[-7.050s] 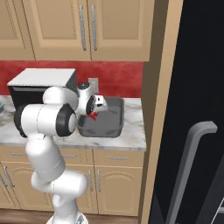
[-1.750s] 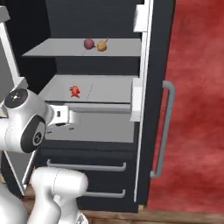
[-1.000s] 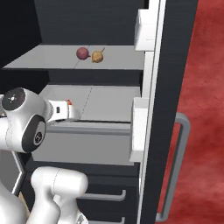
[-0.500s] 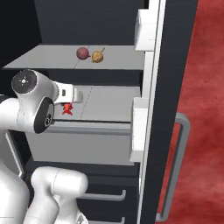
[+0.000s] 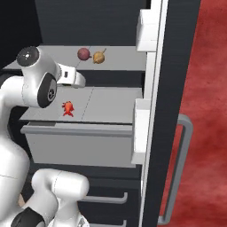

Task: Place one onion and one fish in each tupperware on the nearby counter, to pack two identical lunches.

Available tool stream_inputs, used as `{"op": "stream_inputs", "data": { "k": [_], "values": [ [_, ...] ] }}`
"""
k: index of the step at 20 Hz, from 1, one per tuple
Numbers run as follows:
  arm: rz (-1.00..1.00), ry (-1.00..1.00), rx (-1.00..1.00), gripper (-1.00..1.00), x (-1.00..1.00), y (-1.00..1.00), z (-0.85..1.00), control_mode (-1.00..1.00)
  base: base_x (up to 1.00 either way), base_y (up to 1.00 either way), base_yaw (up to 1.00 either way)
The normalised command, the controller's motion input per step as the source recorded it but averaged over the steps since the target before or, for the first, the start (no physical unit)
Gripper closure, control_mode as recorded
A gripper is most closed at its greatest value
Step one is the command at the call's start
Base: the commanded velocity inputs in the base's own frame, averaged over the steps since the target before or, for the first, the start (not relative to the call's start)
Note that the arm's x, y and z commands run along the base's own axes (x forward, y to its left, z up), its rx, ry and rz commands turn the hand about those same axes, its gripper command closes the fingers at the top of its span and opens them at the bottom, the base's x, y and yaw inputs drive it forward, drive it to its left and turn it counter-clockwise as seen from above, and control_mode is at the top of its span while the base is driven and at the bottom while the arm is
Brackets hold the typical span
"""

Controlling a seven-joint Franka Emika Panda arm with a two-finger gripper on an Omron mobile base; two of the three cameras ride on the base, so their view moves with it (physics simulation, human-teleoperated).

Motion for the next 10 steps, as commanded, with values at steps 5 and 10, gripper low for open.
{"op": "stream_inputs", "data": {
  "k": [5,10],
  "values": [
    [-0.04,0.0,0.0,-1.0,0.66,0.25,0.11,-1.0,0.0,0.0,0.0],
    [0.0,0.02,0.02,-1.0,0.66,0.24,0.15,-1.0,0.0,0.0,0.0]
  ]
}}
